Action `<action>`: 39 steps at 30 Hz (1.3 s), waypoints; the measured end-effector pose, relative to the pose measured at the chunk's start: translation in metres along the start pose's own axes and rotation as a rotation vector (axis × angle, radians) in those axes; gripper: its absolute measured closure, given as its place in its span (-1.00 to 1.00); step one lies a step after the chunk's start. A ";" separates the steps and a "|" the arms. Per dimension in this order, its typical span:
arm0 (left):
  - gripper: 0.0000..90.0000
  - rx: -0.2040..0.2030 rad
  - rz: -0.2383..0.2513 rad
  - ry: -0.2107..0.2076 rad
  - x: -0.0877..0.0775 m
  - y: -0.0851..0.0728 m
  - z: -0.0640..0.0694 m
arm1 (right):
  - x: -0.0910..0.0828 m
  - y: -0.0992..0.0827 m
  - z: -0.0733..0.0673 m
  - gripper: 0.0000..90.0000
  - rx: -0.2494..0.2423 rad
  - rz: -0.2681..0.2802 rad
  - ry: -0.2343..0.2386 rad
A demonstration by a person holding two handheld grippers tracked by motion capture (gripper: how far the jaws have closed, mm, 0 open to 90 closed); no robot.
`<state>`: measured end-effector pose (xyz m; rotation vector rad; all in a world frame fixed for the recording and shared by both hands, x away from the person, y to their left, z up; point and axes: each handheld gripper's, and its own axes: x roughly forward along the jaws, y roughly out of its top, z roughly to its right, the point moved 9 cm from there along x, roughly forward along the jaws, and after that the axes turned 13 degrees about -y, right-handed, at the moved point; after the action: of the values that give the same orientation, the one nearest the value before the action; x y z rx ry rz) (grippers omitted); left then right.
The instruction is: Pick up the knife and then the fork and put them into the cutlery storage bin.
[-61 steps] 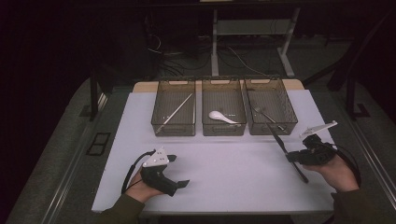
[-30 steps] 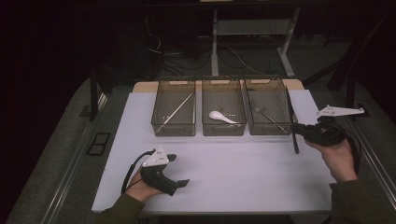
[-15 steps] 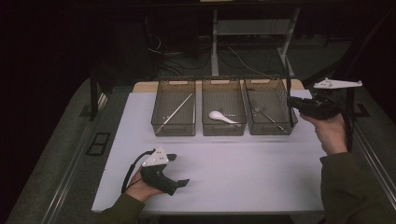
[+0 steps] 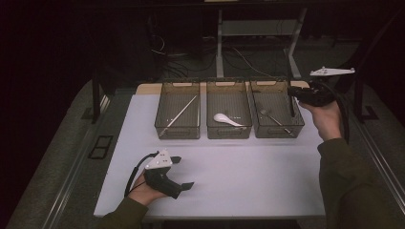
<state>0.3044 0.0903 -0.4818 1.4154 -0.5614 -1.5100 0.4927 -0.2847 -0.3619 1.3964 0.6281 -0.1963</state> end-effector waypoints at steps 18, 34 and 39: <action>-1.00 -0.001 -0.001 -0.004 0.000 0.000 0.000 | 0.053 -0.055 0.006 0.78 -0.083 -0.242 -0.049; -1.00 -0.004 -0.001 -0.008 0.000 -0.001 0.001 | 0.064 -0.079 0.007 0.78 -0.102 -0.367 -0.041; -1.00 -0.003 -0.006 -0.008 0.001 -0.001 0.001 | 0.069 -0.082 0.001 0.77 -0.138 -0.381 -0.048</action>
<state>0.3032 0.0898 -0.4827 1.4107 -0.5600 -1.5212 0.5099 -0.2856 -0.4672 1.1273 0.8485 -0.4790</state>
